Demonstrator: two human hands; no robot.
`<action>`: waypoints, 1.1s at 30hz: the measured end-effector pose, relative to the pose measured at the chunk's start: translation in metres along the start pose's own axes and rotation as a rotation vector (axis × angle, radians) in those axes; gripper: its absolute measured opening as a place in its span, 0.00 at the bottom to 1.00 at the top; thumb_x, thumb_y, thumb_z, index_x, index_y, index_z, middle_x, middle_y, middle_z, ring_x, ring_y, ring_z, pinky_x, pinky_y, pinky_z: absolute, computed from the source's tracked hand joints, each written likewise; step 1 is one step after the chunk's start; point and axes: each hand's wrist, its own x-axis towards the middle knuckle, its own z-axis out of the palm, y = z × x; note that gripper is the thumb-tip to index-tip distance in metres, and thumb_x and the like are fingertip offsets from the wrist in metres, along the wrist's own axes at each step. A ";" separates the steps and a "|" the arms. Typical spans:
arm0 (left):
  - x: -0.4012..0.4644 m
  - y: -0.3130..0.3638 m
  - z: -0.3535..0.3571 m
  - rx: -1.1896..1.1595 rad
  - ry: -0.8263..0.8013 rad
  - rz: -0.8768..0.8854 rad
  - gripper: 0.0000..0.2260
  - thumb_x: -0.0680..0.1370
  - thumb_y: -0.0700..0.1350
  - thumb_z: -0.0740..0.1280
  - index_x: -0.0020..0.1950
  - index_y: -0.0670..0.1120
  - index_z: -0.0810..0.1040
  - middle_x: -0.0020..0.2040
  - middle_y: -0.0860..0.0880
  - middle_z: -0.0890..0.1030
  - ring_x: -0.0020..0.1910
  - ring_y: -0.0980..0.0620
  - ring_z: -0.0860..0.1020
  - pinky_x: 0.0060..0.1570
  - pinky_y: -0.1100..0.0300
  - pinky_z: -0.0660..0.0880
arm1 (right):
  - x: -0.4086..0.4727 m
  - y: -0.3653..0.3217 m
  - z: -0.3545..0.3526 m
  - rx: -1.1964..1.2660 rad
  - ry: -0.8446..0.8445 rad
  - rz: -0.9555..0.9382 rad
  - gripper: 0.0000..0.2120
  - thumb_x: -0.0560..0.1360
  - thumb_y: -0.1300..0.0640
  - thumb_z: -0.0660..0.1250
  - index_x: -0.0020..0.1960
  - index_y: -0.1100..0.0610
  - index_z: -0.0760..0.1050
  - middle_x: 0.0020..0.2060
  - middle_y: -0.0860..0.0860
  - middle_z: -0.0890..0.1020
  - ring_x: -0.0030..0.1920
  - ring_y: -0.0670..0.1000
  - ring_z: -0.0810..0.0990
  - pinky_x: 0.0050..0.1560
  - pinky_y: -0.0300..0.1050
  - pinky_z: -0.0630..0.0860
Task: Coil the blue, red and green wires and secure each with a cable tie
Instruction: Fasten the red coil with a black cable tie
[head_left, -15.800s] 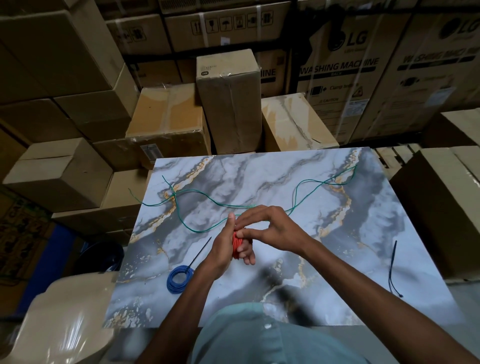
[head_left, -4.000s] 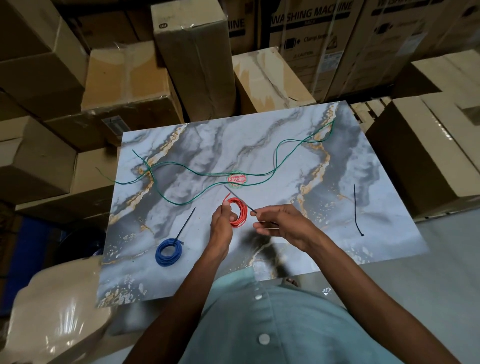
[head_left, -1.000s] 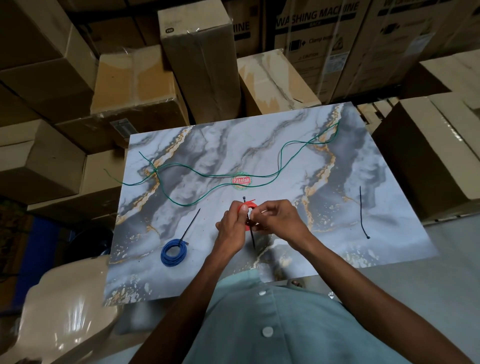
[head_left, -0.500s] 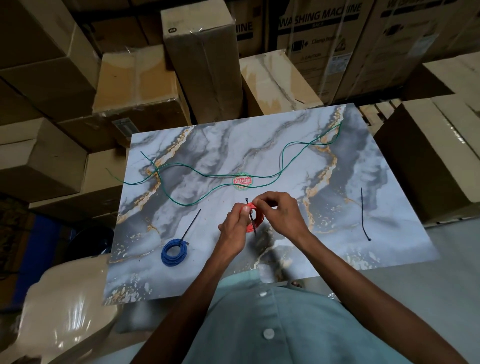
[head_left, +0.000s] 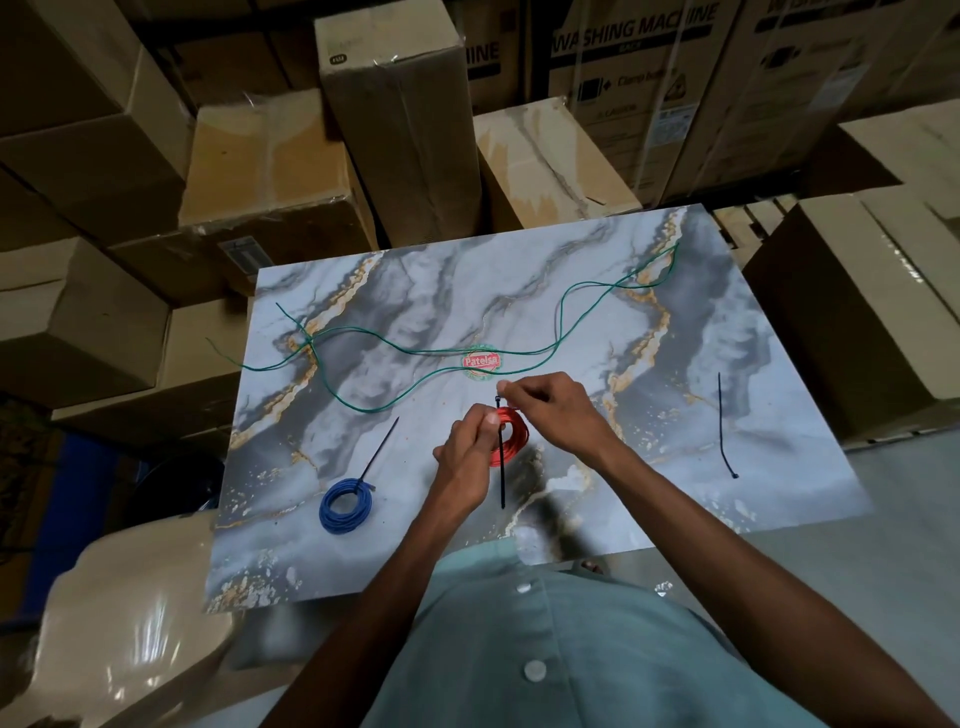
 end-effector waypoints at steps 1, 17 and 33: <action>-0.001 0.001 0.000 0.012 -0.002 0.010 0.20 0.79 0.68 0.47 0.54 0.59 0.72 0.53 0.50 0.78 0.59 0.43 0.73 0.63 0.43 0.66 | 0.000 0.000 0.002 -0.004 -0.004 -0.011 0.16 0.80 0.46 0.69 0.43 0.57 0.85 0.35 0.46 0.85 0.39 0.47 0.82 0.46 0.43 0.75; 0.002 0.008 0.000 -0.227 -0.007 -0.061 0.16 0.76 0.61 0.55 0.50 0.57 0.80 0.35 0.56 0.76 0.39 0.57 0.74 0.58 0.47 0.71 | -0.005 0.018 0.021 -0.020 0.086 -0.321 0.08 0.82 0.55 0.69 0.54 0.54 0.86 0.47 0.48 0.84 0.49 0.45 0.82 0.46 0.39 0.77; -0.002 0.011 0.001 -0.345 -0.052 -0.083 0.12 0.85 0.44 0.56 0.46 0.43 0.73 0.29 0.58 0.67 0.31 0.58 0.65 0.38 0.61 0.63 | -0.018 0.023 0.016 -0.005 0.146 -0.335 0.13 0.84 0.55 0.63 0.66 0.52 0.80 0.56 0.47 0.81 0.56 0.46 0.79 0.53 0.36 0.75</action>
